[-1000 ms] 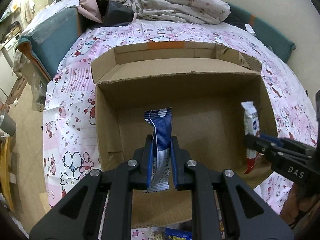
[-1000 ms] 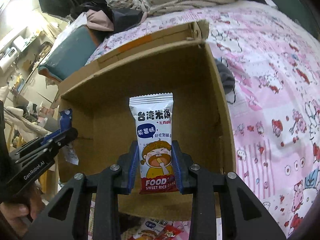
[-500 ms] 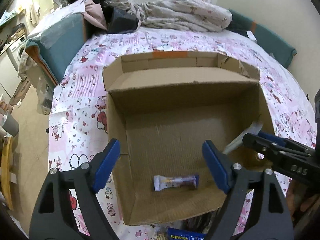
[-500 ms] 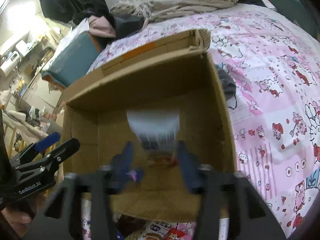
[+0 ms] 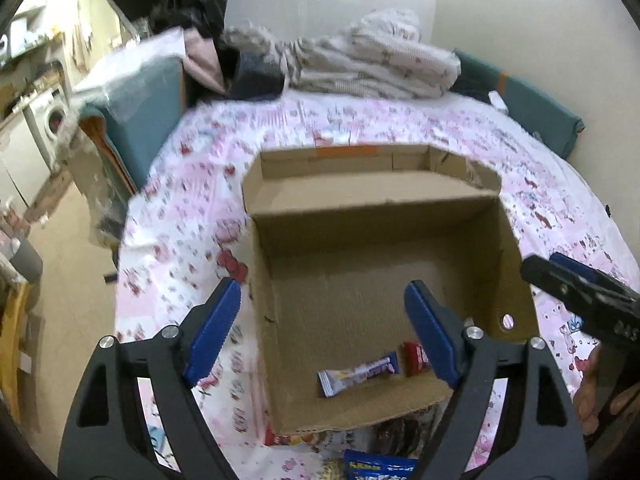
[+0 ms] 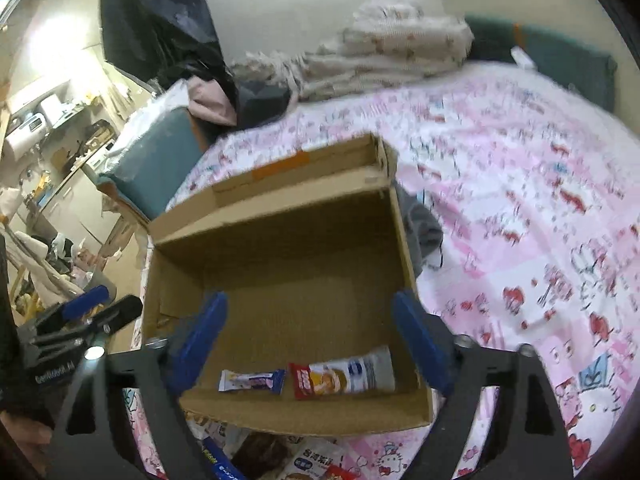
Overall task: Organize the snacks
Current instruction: 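Withdraw both tools from the box back toward the snack pile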
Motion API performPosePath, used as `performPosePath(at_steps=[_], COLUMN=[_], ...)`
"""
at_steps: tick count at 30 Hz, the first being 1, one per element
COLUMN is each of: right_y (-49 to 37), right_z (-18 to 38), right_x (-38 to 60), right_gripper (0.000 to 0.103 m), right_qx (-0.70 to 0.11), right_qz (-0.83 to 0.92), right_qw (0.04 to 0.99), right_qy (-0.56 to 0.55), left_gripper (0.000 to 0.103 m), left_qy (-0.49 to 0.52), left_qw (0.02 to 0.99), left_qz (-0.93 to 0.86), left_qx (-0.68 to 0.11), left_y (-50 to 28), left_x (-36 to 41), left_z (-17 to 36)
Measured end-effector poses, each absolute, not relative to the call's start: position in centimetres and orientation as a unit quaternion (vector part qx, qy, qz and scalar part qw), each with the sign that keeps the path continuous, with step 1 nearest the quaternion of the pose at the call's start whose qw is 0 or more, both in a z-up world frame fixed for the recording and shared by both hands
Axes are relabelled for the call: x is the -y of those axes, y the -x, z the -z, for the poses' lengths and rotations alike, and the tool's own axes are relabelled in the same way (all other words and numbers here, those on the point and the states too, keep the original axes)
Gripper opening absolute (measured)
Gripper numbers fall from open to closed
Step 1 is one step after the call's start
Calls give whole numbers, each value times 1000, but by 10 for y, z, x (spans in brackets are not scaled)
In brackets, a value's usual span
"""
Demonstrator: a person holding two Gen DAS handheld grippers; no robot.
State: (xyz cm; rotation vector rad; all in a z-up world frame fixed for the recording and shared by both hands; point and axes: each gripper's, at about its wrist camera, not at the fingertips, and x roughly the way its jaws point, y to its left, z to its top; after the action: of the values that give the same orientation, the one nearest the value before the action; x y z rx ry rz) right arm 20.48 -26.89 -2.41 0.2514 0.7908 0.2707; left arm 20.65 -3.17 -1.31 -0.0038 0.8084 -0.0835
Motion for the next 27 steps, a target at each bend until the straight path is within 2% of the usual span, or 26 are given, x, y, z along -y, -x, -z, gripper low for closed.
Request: performPosePath(at_steps=[6, 7, 9, 27], right_y=[-173, -168, -156, -88], right_z=[3, 1, -1, 21], right_x=[257, 256, 255, 272], right_gripper=[100, 100, 100, 101], right_qx=[-357, -356, -357, -414], right_qz=[-141, -144, -140, -124], right_qw=[920, 920, 920, 888], right_qy=[-82, -80, -81, -158], left_gripper=[83, 86, 99, 99], left_qy=[4, 9, 21, 43], left_qw=[933, 934, 931, 912], left_qz=[31, 26, 21, 14], left_qx=[-359, -357, -363, -408], left_y=[-182, -177, -170, -99], left_x=[23, 20, 14, -1], left_z=[-7, -8, -8, 9])
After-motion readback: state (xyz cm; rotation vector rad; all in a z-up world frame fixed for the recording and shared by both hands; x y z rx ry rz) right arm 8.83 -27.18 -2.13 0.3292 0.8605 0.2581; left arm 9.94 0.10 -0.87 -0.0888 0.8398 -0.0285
